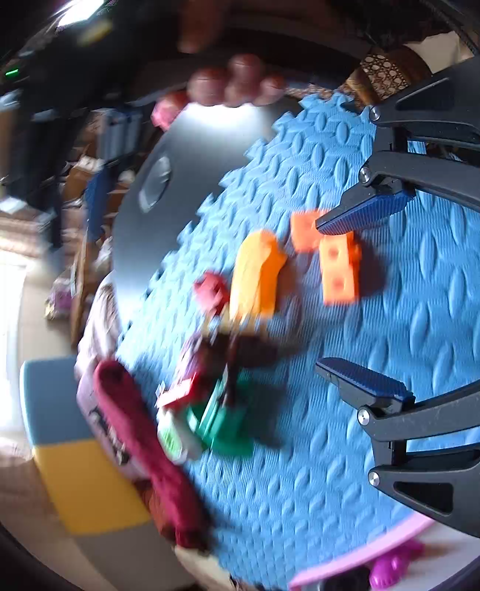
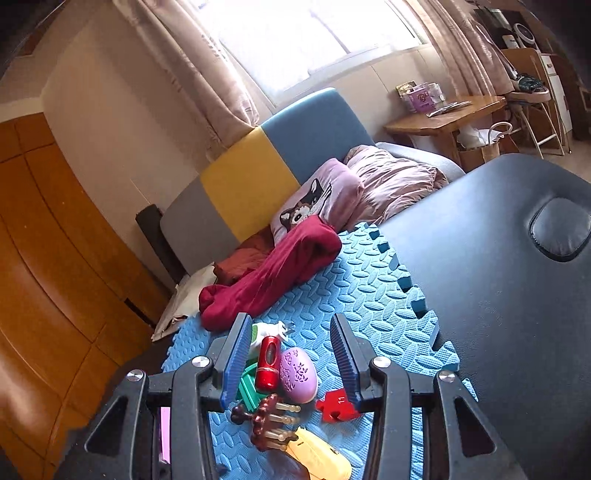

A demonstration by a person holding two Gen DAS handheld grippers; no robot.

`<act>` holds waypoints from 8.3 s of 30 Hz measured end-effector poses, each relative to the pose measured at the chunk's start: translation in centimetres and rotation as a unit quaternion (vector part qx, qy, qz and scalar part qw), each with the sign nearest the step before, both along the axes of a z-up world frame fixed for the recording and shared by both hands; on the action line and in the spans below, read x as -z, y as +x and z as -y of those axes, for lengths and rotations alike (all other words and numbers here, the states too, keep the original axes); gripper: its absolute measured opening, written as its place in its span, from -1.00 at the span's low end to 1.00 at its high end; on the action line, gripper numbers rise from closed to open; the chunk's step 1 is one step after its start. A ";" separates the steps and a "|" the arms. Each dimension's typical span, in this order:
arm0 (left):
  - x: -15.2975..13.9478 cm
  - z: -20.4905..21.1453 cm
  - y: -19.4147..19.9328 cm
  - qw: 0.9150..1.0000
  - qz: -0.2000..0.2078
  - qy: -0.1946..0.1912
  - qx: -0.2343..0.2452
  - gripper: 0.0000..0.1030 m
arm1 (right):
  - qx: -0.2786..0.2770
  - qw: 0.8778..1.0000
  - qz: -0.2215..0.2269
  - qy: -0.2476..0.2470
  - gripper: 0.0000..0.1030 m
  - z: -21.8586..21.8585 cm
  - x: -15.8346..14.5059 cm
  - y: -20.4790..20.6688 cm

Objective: Organize rigid objects
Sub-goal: 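Grasp the orange linked cubes with the left gripper, then lift the orange cubes while right gripper grasps the brown wooden massager, then place the orange cubes in the tray and open the left gripper, then carry the brown wooden massager over the tray with the right gripper, then lower the brown massager into the tray and open the right gripper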

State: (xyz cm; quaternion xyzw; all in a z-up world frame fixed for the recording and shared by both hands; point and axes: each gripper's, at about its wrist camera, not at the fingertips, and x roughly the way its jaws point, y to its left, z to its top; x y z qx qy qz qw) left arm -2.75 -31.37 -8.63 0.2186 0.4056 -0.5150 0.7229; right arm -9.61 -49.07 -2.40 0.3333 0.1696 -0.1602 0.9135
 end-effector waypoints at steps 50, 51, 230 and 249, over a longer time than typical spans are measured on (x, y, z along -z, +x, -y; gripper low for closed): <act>2.6 -6.4 -0.6 0.988 0.071 -0.050 -0.128 0.17 | -0.214 0.939 -0.241 -0.120 0.00 -8.9 6.4 9.8; 2.6 -6.4 -0.6 0.988 0.070 -0.051 -0.129 0.16 | -0.226 0.938 -0.234 -0.120 0.00 -9.3 6.3 9.7; -4.9 -35.7 7.3 0.823 0.129 -0.031 -0.553 0.50 | -0.417 0.866 -0.201 -0.188 0.00 -34.8 6.3 22.1; -5.1 -34.6 6.7 0.827 0.140 -0.027 -0.544 0.55 | -0.391 0.892 -0.153 -0.166 0.05 -31.2 2.9 17.5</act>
